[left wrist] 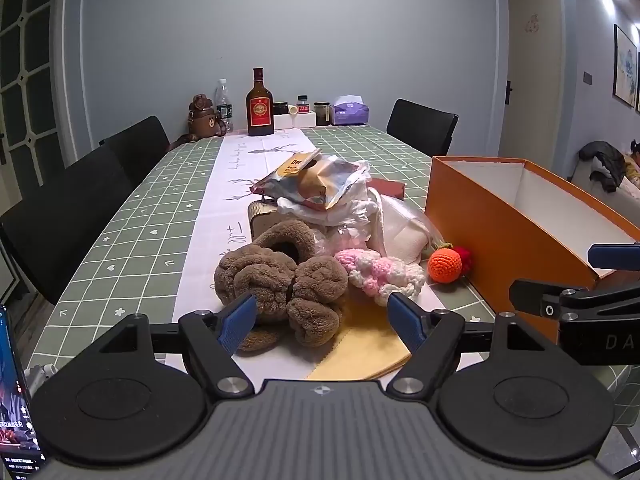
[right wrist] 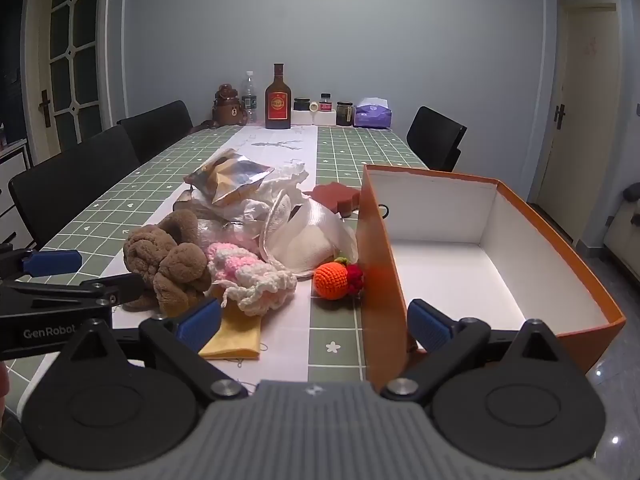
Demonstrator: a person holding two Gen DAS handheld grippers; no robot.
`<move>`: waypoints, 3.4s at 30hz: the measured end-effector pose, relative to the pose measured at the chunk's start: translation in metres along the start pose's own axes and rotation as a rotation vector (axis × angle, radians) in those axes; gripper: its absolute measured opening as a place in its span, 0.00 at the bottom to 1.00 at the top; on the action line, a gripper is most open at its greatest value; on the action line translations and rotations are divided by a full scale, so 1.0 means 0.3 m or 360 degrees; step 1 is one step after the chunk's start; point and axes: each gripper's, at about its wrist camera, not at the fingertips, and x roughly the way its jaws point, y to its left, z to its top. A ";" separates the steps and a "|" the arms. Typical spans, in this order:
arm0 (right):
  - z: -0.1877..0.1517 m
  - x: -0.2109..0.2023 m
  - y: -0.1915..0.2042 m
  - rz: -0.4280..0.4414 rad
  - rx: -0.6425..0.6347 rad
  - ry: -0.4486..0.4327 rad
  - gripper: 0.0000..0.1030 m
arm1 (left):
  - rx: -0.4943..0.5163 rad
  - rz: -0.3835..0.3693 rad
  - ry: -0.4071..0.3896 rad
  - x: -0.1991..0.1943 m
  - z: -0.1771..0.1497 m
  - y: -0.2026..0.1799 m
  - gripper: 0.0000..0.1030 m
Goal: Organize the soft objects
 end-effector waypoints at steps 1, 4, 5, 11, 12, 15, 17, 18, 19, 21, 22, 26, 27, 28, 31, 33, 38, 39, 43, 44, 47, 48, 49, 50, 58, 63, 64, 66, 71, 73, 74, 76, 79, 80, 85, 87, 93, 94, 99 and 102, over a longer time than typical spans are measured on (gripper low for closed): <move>0.000 0.000 0.000 0.0000 0.0001 0.0000 0.95 | -0.0001 -0.0001 0.0000 0.000 0.000 0.000 0.86; -0.001 -0.002 0.000 -0.0001 0.0001 -0.0001 0.95 | -0.0003 -0.0001 0.0000 0.001 -0.003 0.008 0.86; -0.002 -0.004 0.000 -0.0001 0.0001 -0.0002 0.95 | -0.0002 -0.0002 -0.0001 0.001 -0.004 0.007 0.86; -0.007 0.009 0.004 0.0002 -0.0005 0.0002 0.95 | -0.0003 -0.0002 0.0000 0.007 -0.007 0.013 0.86; -0.009 0.008 0.002 0.0003 -0.0005 0.0001 0.95 | -0.0003 0.0000 0.0001 0.007 -0.007 0.013 0.86; -0.001 -0.001 0.004 0.0000 -0.0005 0.0008 0.95 | -0.0003 -0.0001 0.0001 0.006 -0.007 0.013 0.86; -0.002 -0.001 0.004 -0.0001 -0.0003 0.0008 0.95 | -0.0002 0.0000 0.0001 0.007 -0.007 0.012 0.86; 0.000 -0.001 0.003 -0.0002 -0.0004 0.0007 0.95 | -0.0002 -0.0001 0.0001 0.007 -0.007 0.013 0.86; 0.000 -0.002 0.003 -0.0002 -0.0003 0.0007 0.95 | -0.0002 -0.0001 0.0002 0.007 -0.007 0.014 0.86; 0.000 -0.003 0.004 -0.0003 -0.0003 0.0005 0.95 | -0.0002 -0.0001 0.0001 0.007 -0.007 0.013 0.86; 0.000 -0.004 0.004 -0.0004 -0.0003 0.0003 0.95 | -0.0002 -0.0001 0.0002 0.007 -0.006 0.012 0.86; -0.004 -0.003 0.001 -0.0002 -0.0005 0.0004 0.95 | -0.0003 -0.0001 0.0002 0.008 -0.006 0.011 0.86; 0.001 -0.004 0.006 -0.0002 -0.0006 0.0006 0.95 | -0.0002 -0.0001 0.0002 0.008 -0.006 0.012 0.86; -0.001 -0.004 0.003 -0.0001 -0.0005 0.0006 0.95 | -0.0003 0.0000 0.0002 0.008 -0.006 0.012 0.86; -0.008 -0.004 -0.009 0.0001 -0.0004 0.0004 0.95 | -0.0004 -0.0001 0.0002 0.006 -0.008 0.016 0.86; -0.013 -0.005 -0.019 0.0003 -0.0002 0.0003 0.95 | -0.0004 0.0000 0.0003 0.006 -0.008 0.015 0.86; -0.004 -0.002 0.000 -0.0005 -0.0005 0.0008 0.95 | -0.0004 0.0000 0.0002 0.006 -0.008 0.014 0.86; -0.004 -0.003 0.000 -0.0005 -0.0005 0.0008 0.95 | -0.0004 0.0000 0.0003 0.006 -0.009 0.016 0.86; -0.004 -0.003 -0.001 -0.0004 -0.0005 0.0009 0.95 | -0.0006 0.0000 0.0004 0.006 -0.011 0.021 0.86; -0.004 -0.003 -0.001 -0.0004 -0.0005 0.0009 0.95 | -0.0006 0.0000 0.0003 0.006 -0.010 0.018 0.86; -0.005 -0.002 -0.002 -0.0009 -0.0001 0.0012 0.95 | -0.0005 0.0000 0.0003 0.007 -0.012 0.020 0.86; -0.006 -0.002 -0.002 -0.0008 0.0000 0.0012 0.95 | -0.0005 0.0000 0.0004 0.007 -0.012 0.020 0.86; -0.004 -0.002 -0.001 -0.0009 0.0001 0.0013 0.95 | -0.0010 0.0001 0.0004 0.009 -0.017 0.029 0.86; -0.004 -0.002 -0.001 -0.0009 0.0000 0.0012 0.95 | -0.0011 0.0001 0.0004 0.009 -0.022 0.036 0.86; -0.004 -0.003 -0.002 -0.0012 0.0002 0.0016 0.95 | -0.0011 0.0000 0.0004 0.010 -0.026 0.040 0.86; -0.005 0.000 -0.003 -0.0013 0.0006 0.0026 0.95 | -0.0011 -0.0001 0.0006 0.010 -0.028 0.043 0.86; -0.004 0.001 -0.004 -0.0014 0.0007 0.0028 0.95 | -0.0009 -0.0001 0.0006 0.009 -0.029 0.044 0.86; -0.003 0.000 -0.004 -0.0017 0.0010 0.0030 0.95 | -0.0003 -0.0003 0.0008 0.010 -0.032 0.040 0.86; -0.001 0.005 -0.003 -0.0020 0.0018 0.0036 0.95 | 0.0004 -0.0003 0.0009 0.009 -0.034 0.033 0.86; -0.001 0.005 -0.003 -0.0020 0.0017 0.0036 0.95 | 0.0004 -0.0003 0.0010 0.009 -0.034 0.033 0.86; -0.001 0.005 -0.003 -0.0020 0.0018 0.0036 0.95 | 0.0004 -0.0003 0.0010 0.010 -0.033 0.033 0.86; -0.002 0.005 -0.003 -0.0020 0.0018 0.0036 0.95 | 0.0004 -0.0003 0.0012 0.009 -0.033 0.033 0.86; -0.002 0.005 -0.003 -0.0021 0.0018 0.0036 0.95 | 0.0004 -0.0004 0.0011 0.010 -0.032 0.033 0.86; -0.002 0.005 -0.004 -0.0021 0.0018 0.0036 0.95 | 0.0004 -0.0004 0.0011 0.013 -0.028 0.029 0.86; -0.002 0.008 -0.002 -0.0017 0.0017 0.0031 0.95 | -0.0007 -0.0031 0.0011 0.018 -0.015 0.022 0.86; -0.005 0.009 0.004 -0.0002 -0.0004 0.0011 0.95 | -0.0040 -0.0079 -0.0002 0.016 -0.017 0.034 0.85; -0.008 0.029 0.029 0.0086 -0.0062 -0.0050 0.95 | -0.0156 -0.0126 -0.0006 0.029 -0.016 0.084 0.82; -0.006 0.036 0.035 0.0094 -0.0069 -0.0055 0.94 | -0.0172 -0.0141 -0.0001 0.035 -0.016 0.099 0.82; 0.000 0.087 0.078 0.0158 -0.0156 -0.0034 0.73 | -0.0250 -0.0145 0.0042 0.074 -0.021 0.141 0.73; 0.003 0.141 0.102 0.0201 -0.0202 0.0008 0.64 | -0.0327 -0.0160 0.0081 0.110 -0.024 0.168 0.73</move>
